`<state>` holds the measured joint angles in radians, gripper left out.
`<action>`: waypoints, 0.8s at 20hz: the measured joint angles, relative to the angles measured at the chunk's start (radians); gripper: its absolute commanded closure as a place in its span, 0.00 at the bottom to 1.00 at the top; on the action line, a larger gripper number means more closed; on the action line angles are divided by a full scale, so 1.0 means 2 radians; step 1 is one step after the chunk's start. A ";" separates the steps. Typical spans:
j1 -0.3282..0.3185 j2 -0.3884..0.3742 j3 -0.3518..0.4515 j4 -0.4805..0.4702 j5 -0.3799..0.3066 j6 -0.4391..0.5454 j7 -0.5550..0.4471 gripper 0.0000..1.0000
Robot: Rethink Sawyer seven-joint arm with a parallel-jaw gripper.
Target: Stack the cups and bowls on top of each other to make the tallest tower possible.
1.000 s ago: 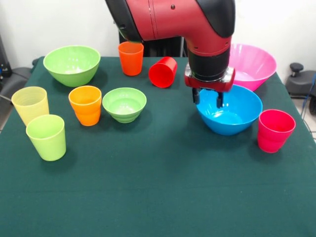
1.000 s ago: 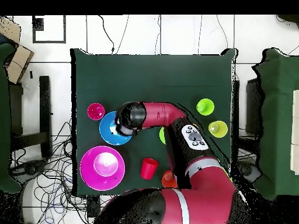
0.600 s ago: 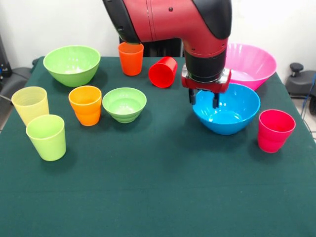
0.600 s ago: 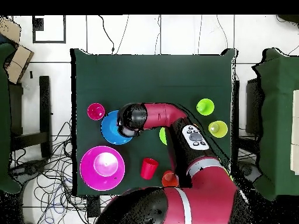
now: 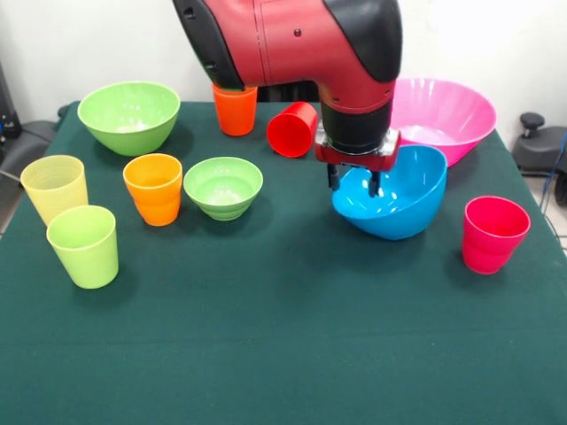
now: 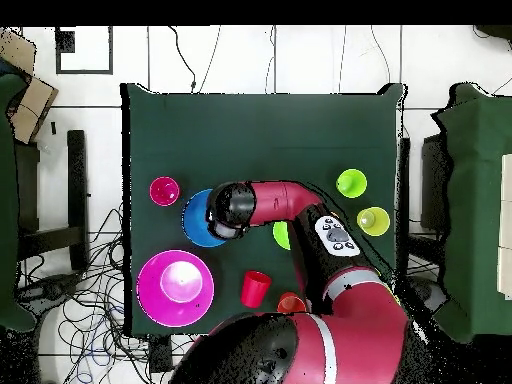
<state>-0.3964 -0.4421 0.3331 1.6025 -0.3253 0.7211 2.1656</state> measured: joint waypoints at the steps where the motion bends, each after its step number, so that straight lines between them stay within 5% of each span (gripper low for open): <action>1: 0.000 0.000 0.000 0.000 0.000 0.000 0.000 0.00; 16: -0.001 -0.004 0.001 0.000 0.000 0.000 0.000 0.00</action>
<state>-0.3994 -0.4504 0.3356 1.6023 -0.3251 0.7211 2.1656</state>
